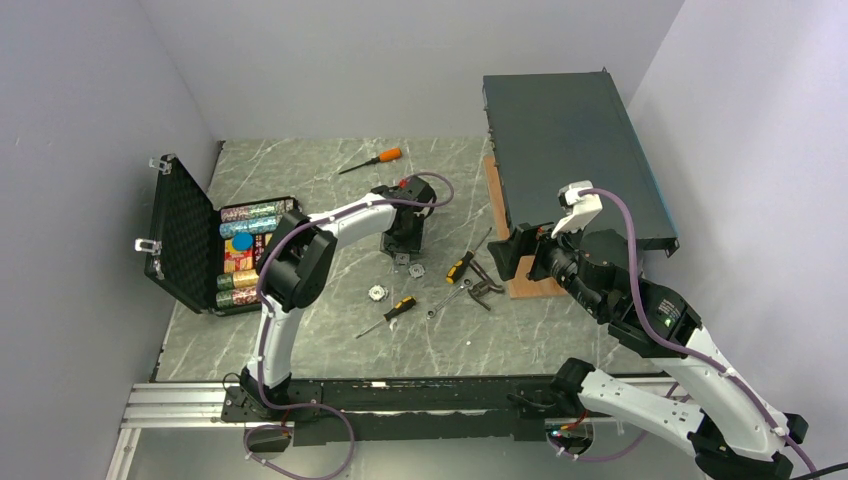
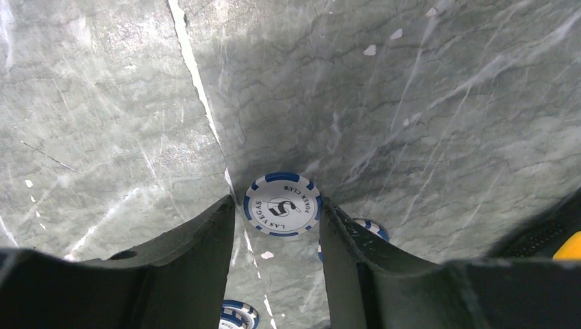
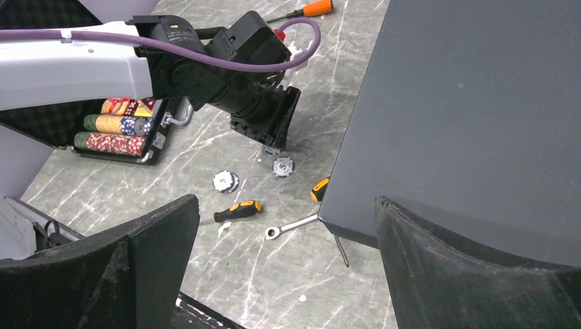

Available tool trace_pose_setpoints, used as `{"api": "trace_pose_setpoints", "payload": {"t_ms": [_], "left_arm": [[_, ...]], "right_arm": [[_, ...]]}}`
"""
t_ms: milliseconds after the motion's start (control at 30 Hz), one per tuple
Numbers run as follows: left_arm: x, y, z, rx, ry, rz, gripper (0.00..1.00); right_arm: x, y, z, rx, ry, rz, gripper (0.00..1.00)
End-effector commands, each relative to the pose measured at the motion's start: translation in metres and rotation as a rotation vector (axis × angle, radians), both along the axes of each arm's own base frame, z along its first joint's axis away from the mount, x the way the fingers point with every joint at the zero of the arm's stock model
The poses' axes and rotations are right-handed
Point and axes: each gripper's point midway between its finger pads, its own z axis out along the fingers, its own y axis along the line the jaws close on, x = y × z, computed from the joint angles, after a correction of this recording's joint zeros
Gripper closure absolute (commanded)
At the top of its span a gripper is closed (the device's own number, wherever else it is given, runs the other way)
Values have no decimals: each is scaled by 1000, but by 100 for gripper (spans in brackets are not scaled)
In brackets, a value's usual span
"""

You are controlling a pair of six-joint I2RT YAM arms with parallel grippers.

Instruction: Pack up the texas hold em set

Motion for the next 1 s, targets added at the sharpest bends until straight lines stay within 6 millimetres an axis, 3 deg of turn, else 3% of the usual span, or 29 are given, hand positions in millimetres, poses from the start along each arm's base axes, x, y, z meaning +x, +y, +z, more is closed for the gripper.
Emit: {"api": "trace_pose_setpoints", "payload": {"t_ms": [0,233,400,667,967], "left_arm": [[-4,-3,-9,-15,19,11,49],[-7,1,-6,-15,24,5,62],[-4,6,21,-34,-22,5,67],[-12,18,64,-62,-84,11,65],[-58,48,52,-62,-48,33,66]], "right_arm": [[0,-2,11,18,-21,-7,0],[1,-1,13,16,-23,-5,0],[2,0,14,14,-25,-3,0],[2,4,10,21,-16,9,0],[1,5,10,26,-18,13,0]]}}
